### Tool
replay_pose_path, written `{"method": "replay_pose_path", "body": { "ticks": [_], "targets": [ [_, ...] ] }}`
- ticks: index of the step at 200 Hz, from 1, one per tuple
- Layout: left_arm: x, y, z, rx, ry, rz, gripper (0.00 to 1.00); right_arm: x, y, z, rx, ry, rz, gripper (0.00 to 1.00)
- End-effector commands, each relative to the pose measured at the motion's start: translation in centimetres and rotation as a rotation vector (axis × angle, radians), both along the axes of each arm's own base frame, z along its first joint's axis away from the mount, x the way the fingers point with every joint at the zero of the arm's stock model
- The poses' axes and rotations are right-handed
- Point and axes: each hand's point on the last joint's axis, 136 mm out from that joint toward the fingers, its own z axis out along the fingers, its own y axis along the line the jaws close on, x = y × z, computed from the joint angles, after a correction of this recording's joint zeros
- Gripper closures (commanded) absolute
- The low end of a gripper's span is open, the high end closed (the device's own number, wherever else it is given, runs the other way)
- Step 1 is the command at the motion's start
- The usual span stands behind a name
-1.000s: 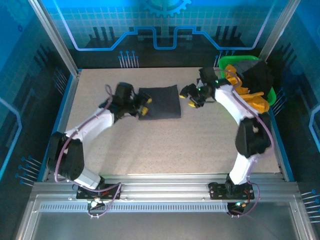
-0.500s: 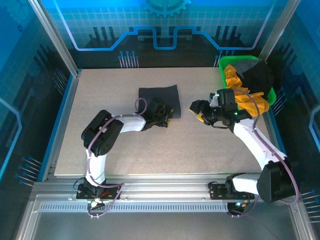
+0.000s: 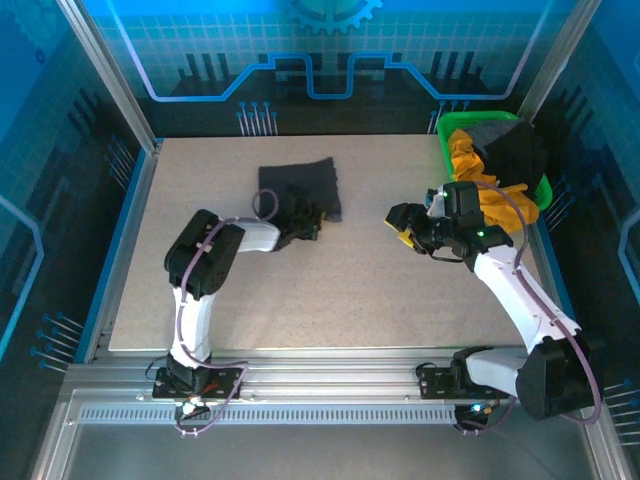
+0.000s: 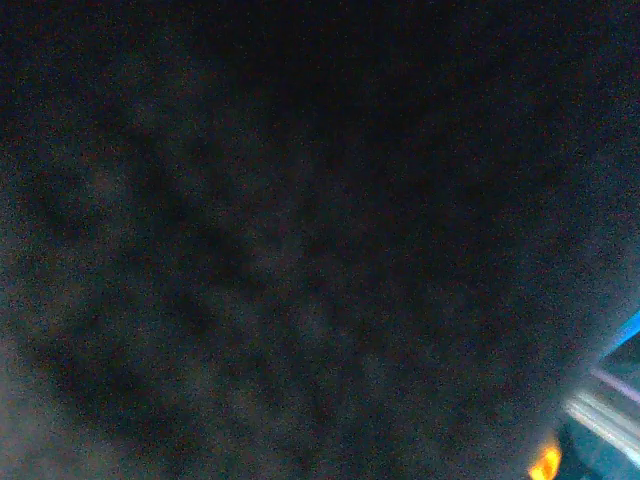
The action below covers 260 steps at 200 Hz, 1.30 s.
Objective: Fold and stack the t-shirts
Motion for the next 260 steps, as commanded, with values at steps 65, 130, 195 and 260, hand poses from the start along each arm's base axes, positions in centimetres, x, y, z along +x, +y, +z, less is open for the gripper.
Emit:
{"method": "replay_pose_path", "body": {
  "ticks": [65, 130, 195, 260],
  "targets": [
    [5.8, 20.5, 2.7, 0.225, -0.104, -0.249, 1.00, 1.8, 1.7, 1.6, 0.047, -0.054, 0.101, 0.38],
    [6.3, 28.6, 0.9, 0.337, -0.018, -0.252, 1.00, 3.4, 2.7, 1.8, 0.049, -0.047, 0.134, 0.38],
    [4.7, 28.6, 8.4, 0.522, -0.115, -0.208, 0.02, 5.3, 3.0, 5.9, 0.058, -0.224, 0.095, 0.32],
    [-5.3, 22.2, 21.3, 0.674, -0.306, -0.098, 0.01, 6.7, 1.2, 8.7, 0.047, -0.219, 0.017, 0.00]
  ]
}}
